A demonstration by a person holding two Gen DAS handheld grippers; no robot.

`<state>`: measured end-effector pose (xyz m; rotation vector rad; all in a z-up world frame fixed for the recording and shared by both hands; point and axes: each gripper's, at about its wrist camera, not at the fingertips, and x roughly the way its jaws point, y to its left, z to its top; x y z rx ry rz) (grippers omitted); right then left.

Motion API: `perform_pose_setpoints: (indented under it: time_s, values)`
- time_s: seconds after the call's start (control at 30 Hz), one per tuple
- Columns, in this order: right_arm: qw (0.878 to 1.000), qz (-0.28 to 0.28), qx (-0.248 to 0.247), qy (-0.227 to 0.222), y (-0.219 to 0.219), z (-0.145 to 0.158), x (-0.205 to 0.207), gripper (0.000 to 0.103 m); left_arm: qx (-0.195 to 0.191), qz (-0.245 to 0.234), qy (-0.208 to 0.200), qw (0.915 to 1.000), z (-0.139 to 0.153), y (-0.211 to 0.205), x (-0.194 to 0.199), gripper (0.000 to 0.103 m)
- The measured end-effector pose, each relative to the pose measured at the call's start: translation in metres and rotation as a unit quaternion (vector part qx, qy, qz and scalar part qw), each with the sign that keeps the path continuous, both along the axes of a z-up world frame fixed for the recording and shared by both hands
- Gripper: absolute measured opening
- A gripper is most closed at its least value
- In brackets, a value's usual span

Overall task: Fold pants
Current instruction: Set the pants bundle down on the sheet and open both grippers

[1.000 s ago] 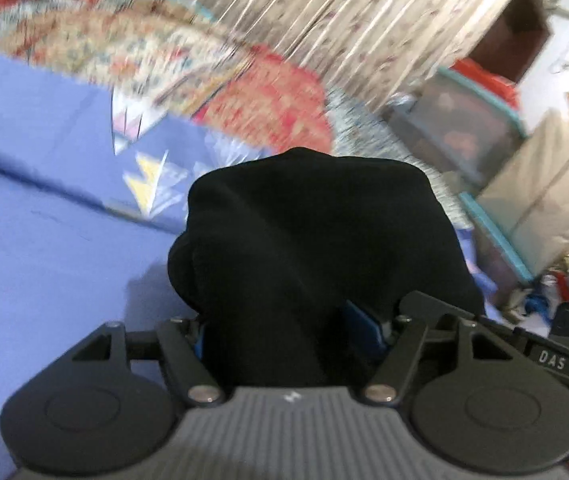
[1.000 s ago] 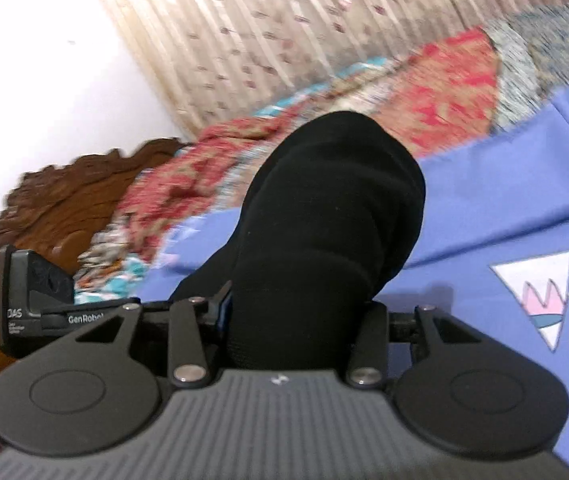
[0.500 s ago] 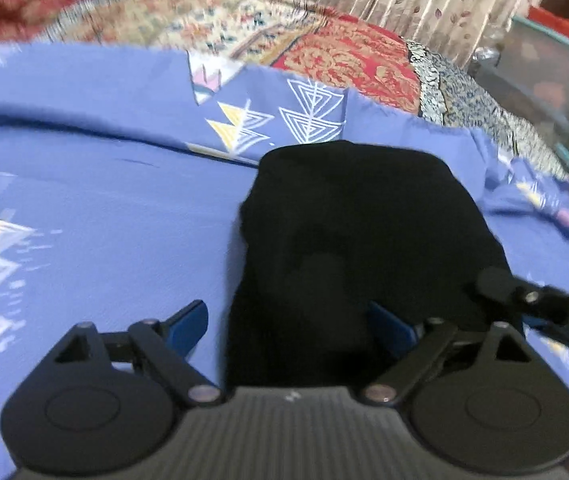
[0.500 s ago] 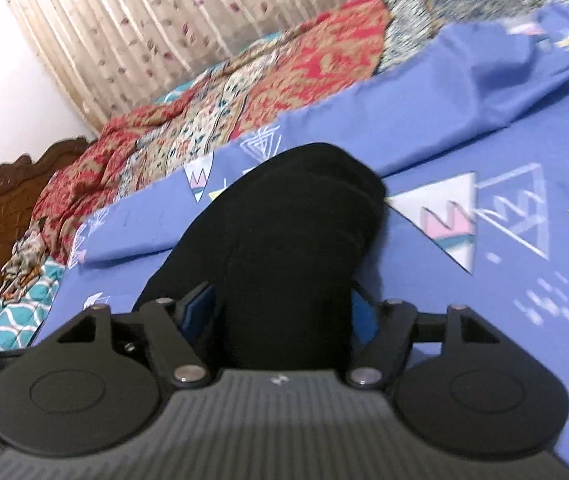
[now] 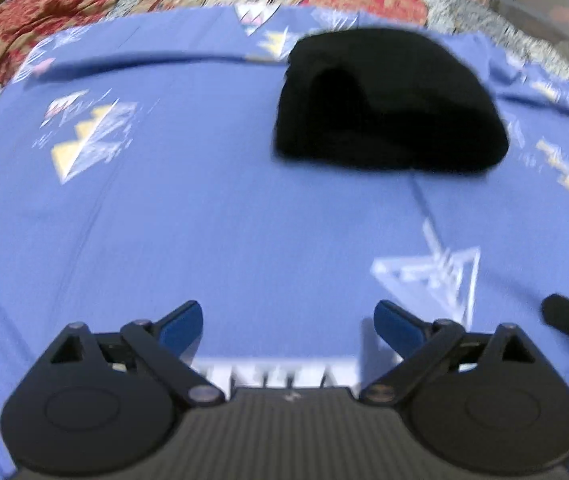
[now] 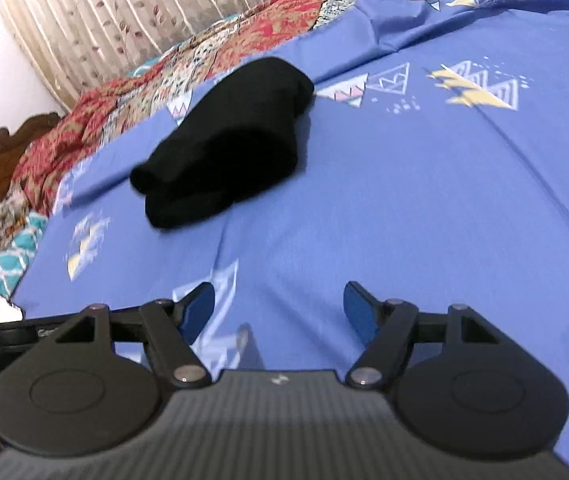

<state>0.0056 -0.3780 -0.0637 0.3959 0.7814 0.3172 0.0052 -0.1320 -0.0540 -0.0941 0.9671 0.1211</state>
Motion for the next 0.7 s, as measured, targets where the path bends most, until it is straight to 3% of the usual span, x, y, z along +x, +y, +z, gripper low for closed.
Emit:
perform_pose_setpoints:
  time_s: [0.13, 0.7]
  values:
    - [1.0, 0.001, -0.015, -0.005, 0.005, -0.003, -0.018, 0.076, 0.015, 0.009, 0.007, 0.9998, -0.007, 0.0, -0.02, 0.103]
    - [0.999, -0.01, -0.028, -0.019, 0.013, -0.015, -0.04, 0.09, 0.025, 0.013, 0.009, 0.9996, -0.009, -0.001, -0.042, 0.103]
